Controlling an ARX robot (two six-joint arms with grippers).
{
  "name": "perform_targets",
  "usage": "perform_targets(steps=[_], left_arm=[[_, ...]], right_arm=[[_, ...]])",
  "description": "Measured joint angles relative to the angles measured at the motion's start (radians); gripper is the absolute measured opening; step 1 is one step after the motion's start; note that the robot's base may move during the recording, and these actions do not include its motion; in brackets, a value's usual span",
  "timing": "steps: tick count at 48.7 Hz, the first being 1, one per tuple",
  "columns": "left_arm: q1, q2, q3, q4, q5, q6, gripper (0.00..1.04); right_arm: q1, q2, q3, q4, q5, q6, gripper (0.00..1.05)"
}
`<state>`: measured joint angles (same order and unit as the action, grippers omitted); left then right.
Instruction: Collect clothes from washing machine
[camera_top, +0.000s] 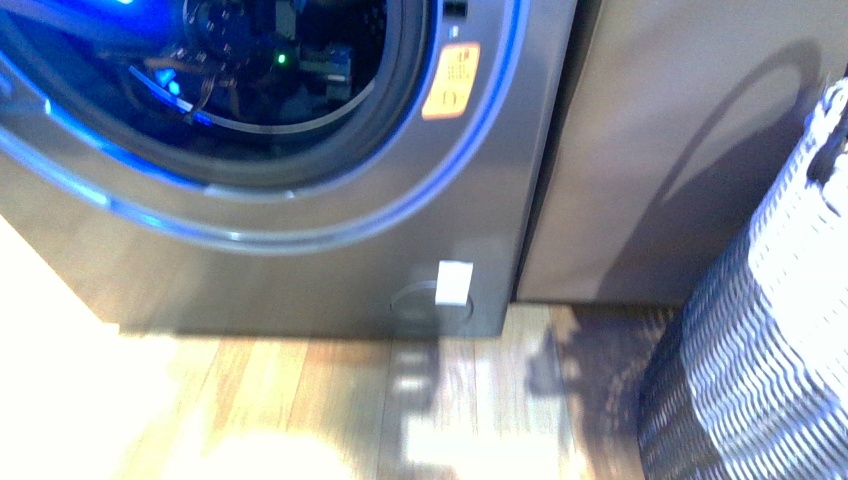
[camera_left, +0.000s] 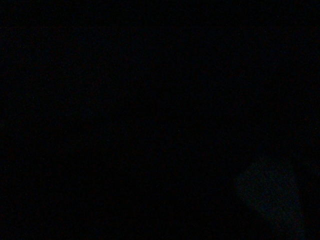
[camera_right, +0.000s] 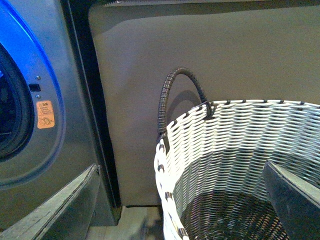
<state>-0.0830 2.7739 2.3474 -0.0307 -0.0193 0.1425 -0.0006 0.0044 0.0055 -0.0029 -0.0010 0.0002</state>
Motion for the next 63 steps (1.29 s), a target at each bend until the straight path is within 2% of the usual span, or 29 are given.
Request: perform_targets(steps=[14,19,28,36,41,46,63], left_arm=[[0.016,0.027,0.054,-0.089,-0.015,-0.037,0.97],[0.021,0.031,0.048,-0.065,-0.013,-0.053,0.78],[0.022,0.032,0.045,0.007,-0.003,-0.100,0.38],[0.019,-0.005,-0.028,0.058,-0.002,-0.122,0.15],[0.018,-0.050,-0.100,0.100,-0.007,-0.128,0.13],[0.016,-0.152,-0.264,0.210,-0.007,-0.127,0.13],[0.017,-0.414,-0.660,0.436,0.024,-0.137,0.13]], right_arm=[[0.000,0.000,0.000,0.000,0.000,0.000,0.97],[0.000,0.000,0.000,0.000,0.000,0.000,0.97],[0.000,0.000,0.000,0.000,0.000,0.000,0.97],[0.000,0.000,0.000,0.000,0.000,0.000,0.97],[0.000,0.000,0.000,0.000,0.000,0.000,0.97],[0.000,0.000,0.000,0.000,0.000,0.000,0.97],[0.000,0.000,0.000,0.000,0.000,0.000,0.97]])
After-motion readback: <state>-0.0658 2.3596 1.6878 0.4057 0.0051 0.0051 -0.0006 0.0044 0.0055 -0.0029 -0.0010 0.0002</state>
